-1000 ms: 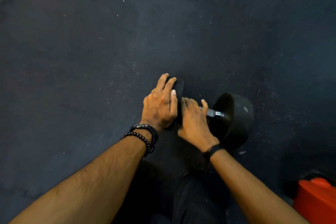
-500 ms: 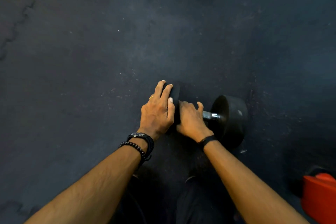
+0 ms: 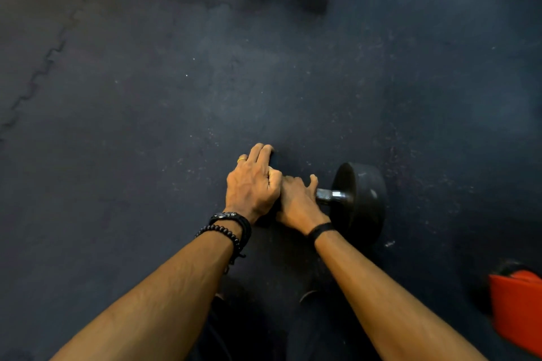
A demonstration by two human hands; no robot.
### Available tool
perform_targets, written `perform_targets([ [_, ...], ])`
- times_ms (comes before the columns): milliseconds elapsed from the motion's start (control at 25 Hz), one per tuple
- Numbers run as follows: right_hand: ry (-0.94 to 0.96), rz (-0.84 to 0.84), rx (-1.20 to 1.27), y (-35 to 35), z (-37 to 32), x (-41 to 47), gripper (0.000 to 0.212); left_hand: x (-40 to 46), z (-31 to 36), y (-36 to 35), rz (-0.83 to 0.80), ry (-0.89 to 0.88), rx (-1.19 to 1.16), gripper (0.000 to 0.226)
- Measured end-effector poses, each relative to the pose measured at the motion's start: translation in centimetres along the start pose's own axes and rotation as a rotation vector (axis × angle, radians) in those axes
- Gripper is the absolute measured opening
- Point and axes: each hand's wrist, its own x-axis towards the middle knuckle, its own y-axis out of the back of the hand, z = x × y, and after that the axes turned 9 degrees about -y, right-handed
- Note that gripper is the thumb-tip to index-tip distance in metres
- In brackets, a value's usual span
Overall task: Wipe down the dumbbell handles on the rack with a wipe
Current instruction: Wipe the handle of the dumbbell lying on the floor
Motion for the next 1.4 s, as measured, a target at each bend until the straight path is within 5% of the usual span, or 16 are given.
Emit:
perform_targets([
  [160, 0.075, 0.230, -0.126, -1.3, 0.6, -3.9, 0.099, 1.2, -0.1, -0.1, -0.017, 0.034, -0.007, 0.045],
  [400, -0.025, -0.082, -0.016, 2.4, 0.3, 2.4, 0.040, 2.8, 0.3, 0.1, -0.029, 0.049, 0.043, 0.042],
  [560, -0.002, 0.058, -0.096, 1.8, 0.5, 3.0, 0.028, 3.1, 0.1, 0.0, -0.023, 0.037, 0.059, 0.042],
  [720, 0.121, 0.212, -0.091, 0.4, 1.5, 3.5, 0.031, 3.6, 0.1, 0.1, -0.026, 0.050, 0.063, 0.041],
  [920, 0.324, 0.345, 0.084, -1.8, 3.9, 2.8, 0.061, 3.9, 0.2, 0.1, -0.006, 0.042, 0.064, 0.044],
  [1120, 0.504, 0.457, 0.117, -2.0, 5.5, 3.1, 0.046, 4.3, 0.3, 0.3, -0.010, 0.043, 0.050, 0.045],
  [1200, 0.466, 0.385, 0.249, -1.3, 5.1, 3.0, 0.040, 4.3, 0.3, 0.4, -0.017, 0.041, 0.045, 0.047],
  [1400, -0.022, 0.068, 0.453, 2.4, 2.9, 5.1, 0.026, 4.0, 0.1, 0.1, -0.007, 0.041, 0.053, 0.043],
])
